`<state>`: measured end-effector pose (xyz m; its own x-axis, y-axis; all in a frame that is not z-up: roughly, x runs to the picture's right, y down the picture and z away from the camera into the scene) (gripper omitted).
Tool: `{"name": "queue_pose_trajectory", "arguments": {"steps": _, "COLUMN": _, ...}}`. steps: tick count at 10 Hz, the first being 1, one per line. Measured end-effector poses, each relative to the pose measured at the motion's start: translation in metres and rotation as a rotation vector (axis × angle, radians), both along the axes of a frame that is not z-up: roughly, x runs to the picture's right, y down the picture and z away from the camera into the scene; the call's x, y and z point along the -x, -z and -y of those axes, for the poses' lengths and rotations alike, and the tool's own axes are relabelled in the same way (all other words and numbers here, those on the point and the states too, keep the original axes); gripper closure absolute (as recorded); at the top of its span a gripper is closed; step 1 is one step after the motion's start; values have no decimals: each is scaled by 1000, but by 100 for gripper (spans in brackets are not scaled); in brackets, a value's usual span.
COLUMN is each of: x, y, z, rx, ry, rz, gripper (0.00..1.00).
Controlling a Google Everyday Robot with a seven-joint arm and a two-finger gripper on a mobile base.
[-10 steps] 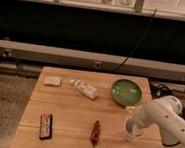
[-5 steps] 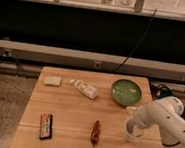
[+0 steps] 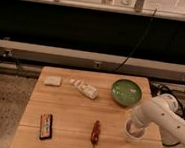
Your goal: Place the ceramic cup in the ceramic bowl
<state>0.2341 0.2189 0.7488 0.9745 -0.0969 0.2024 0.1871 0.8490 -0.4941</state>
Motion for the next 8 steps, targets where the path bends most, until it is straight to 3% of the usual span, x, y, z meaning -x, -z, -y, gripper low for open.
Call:
{"name": "queue_pose_trajectory", "arguments": {"steps": 3, "x": -4, "y": 6, "z": 0, "rx": 23, "ry": 7, "rz": -6, "gripper": 99}}
{"name": "queue_pose_trajectory", "arguments": {"steps": 5, "x": -11, "y": 22, "z": 10, "rx": 12, "ry": 4, "rz": -6, "gripper": 100}}
{"name": "queue_pose_trajectory", "arguments": {"steps": 8, "x": -25, "y": 63, "z": 33, "rx": -29, "ry": 11, "rz": -9, "gripper": 100}}
